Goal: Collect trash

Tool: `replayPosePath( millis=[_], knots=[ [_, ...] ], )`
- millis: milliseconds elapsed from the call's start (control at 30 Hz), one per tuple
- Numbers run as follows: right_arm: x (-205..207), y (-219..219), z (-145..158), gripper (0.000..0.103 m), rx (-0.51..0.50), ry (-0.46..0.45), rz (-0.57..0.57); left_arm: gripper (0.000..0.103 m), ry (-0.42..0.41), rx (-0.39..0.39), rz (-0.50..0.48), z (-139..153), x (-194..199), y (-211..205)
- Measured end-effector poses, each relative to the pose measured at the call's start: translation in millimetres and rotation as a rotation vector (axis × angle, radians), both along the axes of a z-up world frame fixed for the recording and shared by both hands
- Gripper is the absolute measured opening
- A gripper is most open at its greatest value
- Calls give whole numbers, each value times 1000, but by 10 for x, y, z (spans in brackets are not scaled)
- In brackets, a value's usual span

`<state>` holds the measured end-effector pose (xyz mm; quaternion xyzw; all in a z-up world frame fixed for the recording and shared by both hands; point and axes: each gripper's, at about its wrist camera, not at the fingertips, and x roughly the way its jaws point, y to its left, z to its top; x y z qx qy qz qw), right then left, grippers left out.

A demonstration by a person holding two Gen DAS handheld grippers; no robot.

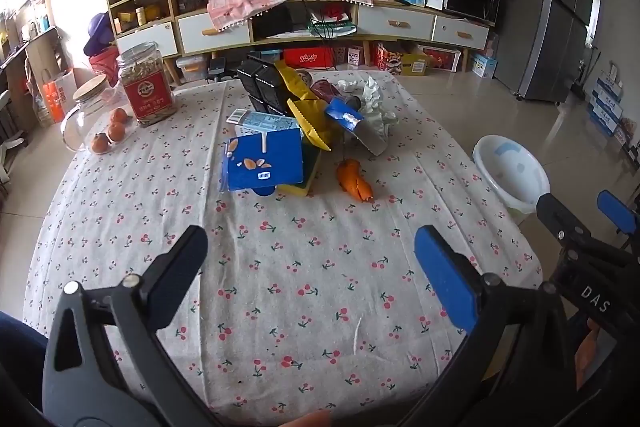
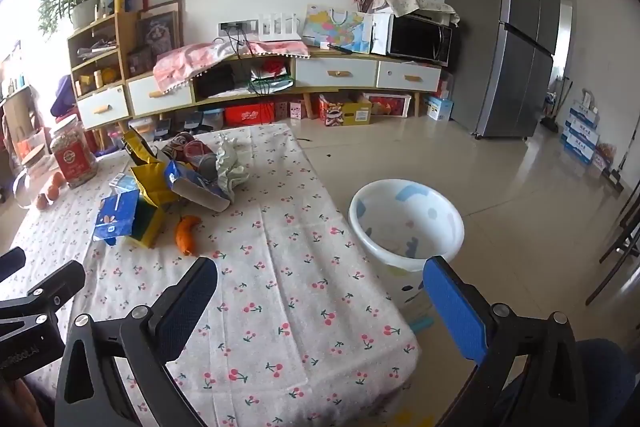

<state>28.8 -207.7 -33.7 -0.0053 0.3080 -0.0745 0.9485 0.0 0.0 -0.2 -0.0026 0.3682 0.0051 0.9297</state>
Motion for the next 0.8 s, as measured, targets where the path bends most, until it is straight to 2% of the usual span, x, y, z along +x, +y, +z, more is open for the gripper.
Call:
replayPosePath(
  millis=[800],
  knots=[
    [41,82,-56,103,-3,5,10,103,12,2,4,-20,2,25]
  ],
)
